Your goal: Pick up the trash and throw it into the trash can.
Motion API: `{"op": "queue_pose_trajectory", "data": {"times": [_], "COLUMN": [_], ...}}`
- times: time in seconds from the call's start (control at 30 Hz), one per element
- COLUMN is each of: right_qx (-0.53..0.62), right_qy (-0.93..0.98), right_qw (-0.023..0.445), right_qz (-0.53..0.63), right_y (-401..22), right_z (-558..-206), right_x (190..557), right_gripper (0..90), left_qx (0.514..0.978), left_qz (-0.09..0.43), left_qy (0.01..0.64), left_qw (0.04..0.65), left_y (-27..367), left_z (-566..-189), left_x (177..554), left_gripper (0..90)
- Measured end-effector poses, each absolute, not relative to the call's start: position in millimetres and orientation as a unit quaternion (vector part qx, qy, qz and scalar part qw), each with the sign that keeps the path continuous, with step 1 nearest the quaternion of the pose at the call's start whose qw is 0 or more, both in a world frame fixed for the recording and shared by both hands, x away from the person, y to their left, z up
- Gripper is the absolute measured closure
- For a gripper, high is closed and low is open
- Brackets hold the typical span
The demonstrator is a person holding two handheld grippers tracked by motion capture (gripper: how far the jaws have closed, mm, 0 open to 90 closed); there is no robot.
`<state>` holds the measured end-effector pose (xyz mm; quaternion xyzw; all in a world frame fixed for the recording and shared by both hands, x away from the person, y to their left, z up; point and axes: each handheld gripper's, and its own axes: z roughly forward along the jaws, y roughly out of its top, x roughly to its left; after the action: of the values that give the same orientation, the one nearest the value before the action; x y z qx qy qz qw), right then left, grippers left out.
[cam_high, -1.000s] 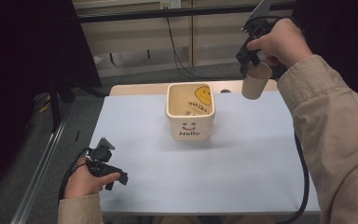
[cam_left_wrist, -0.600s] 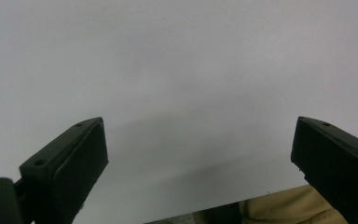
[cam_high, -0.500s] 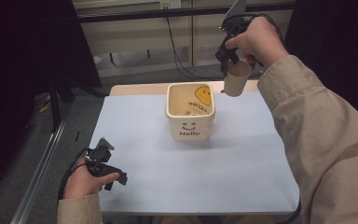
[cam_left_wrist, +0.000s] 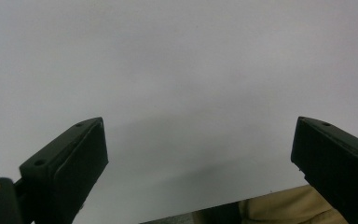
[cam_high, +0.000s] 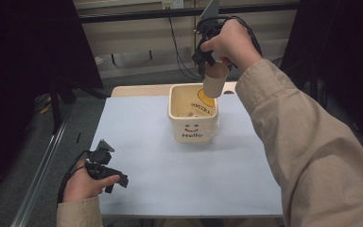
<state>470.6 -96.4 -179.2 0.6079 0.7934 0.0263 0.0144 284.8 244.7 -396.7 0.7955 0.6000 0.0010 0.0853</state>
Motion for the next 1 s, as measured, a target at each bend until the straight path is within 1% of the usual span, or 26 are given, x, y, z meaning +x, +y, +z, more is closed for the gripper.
{"op": "queue_pose_trajectory", "data": {"times": [0.23, 0.4, 0.57, 1.0], "right_qx": [0.602, 0.601, 0.598, 0.596], "right_qy": [0.798, 0.799, 0.802, 0.803], "right_qw": [0.019, 0.02, 0.011, 0.003], "right_qz": [0.024, 0.02, 0.013, 0.0], "right_y": [-89, -84, -78, -70], "right_z": [-186, -194, -216, -248], "right_x": [475, 477, 481, 486], "right_gripper": [21.9, 21.7, 21.6, 20.3], "left_qx": [0.788, 0.795, 0.791, 0.794], "left_qz": [0.001, 0.001, 0.001, -0.003], "left_qy": [0.608, 0.6, 0.604, 0.601], "left_qw": [0.092, 0.09, 0.096, 0.095], "left_y": [244, 246, 244, 244], "left_z": [-396, -396, -396, -395], "left_x": [283, 284, 283, 284], "left_gripper": [3.5, 3.5, 3.5, 3.5]}}
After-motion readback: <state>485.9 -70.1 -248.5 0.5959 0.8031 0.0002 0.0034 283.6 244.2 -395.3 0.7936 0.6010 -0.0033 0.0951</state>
